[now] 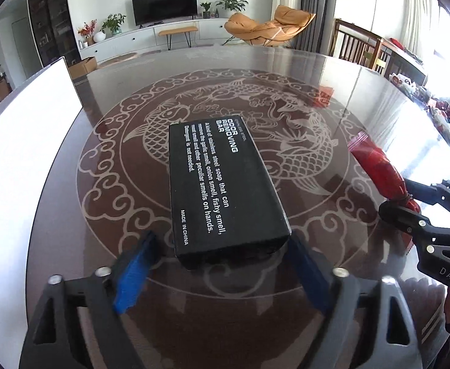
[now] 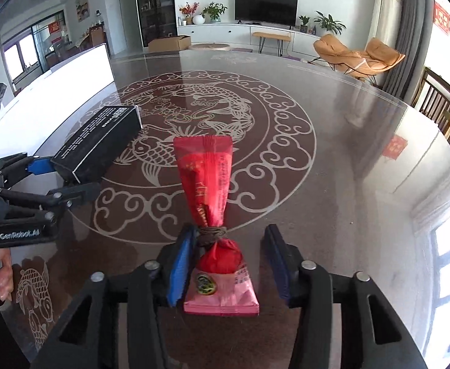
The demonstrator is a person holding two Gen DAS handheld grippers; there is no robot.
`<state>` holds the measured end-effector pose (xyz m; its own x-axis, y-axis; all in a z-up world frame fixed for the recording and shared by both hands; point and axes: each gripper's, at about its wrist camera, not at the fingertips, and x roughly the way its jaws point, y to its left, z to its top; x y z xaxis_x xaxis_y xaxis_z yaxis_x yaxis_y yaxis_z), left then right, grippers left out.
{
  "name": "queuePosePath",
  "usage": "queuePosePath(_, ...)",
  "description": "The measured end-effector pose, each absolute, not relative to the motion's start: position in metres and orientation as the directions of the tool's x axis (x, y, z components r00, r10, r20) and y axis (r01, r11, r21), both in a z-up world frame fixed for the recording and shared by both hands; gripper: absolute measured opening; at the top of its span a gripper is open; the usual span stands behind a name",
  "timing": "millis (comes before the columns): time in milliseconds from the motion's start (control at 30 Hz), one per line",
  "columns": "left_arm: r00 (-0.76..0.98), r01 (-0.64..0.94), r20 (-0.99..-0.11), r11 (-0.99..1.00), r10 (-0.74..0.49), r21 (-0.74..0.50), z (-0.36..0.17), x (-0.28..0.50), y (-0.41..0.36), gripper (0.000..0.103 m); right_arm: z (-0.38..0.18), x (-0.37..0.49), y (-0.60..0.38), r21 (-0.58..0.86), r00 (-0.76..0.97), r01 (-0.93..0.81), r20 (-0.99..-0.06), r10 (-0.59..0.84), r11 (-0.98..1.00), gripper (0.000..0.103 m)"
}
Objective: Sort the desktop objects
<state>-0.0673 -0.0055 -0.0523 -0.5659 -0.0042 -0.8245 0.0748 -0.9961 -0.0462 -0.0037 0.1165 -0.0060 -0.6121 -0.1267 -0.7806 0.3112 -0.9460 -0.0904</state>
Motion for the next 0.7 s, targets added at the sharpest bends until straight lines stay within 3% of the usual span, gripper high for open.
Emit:
queuePosePath(133,-0.559,0.069,-0.829,-0.996,0.003,-0.050,-0.054,-0.070,-0.007,0.103,-0.007,-0.008,0.112,-0.101,-0.620,0.308,-0.775,-0.119,-0.946,0.061)
queuePosePath(200,-0.558,0.068,-0.830,-0.996,0.003,-0.049,-0.054,-0.069,-0.007,0.103,-0.009,-0.016,0.108,-0.090,-0.611,0.308,-0.782,-0.124,-0.947,0.073)
queuePosePath(333,-0.559,0.069,-0.829,-0.996,0.002,-0.049,-0.054,-0.069,-0.006,0.103,-0.008,-0.030,0.108,-0.083,-0.604,0.295,-0.788,-0.119,-0.952,0.081)
queuePosePath(467,-0.559,0.068,-0.829,-0.996,0.002,-0.049,-0.054,-0.069,-0.006,0.103,-0.012,-0.036,0.104,-0.089,-0.589,0.300,-0.801,-0.111,-0.950,0.098)
queuePosePath(700,-0.559,0.068,-0.829,-0.996,0.003,-0.049,-0.054,-0.069,-0.006,0.103,-0.014,-0.039,0.102,-0.088,-0.582,0.288,-0.807,-0.101,-0.953,0.103)
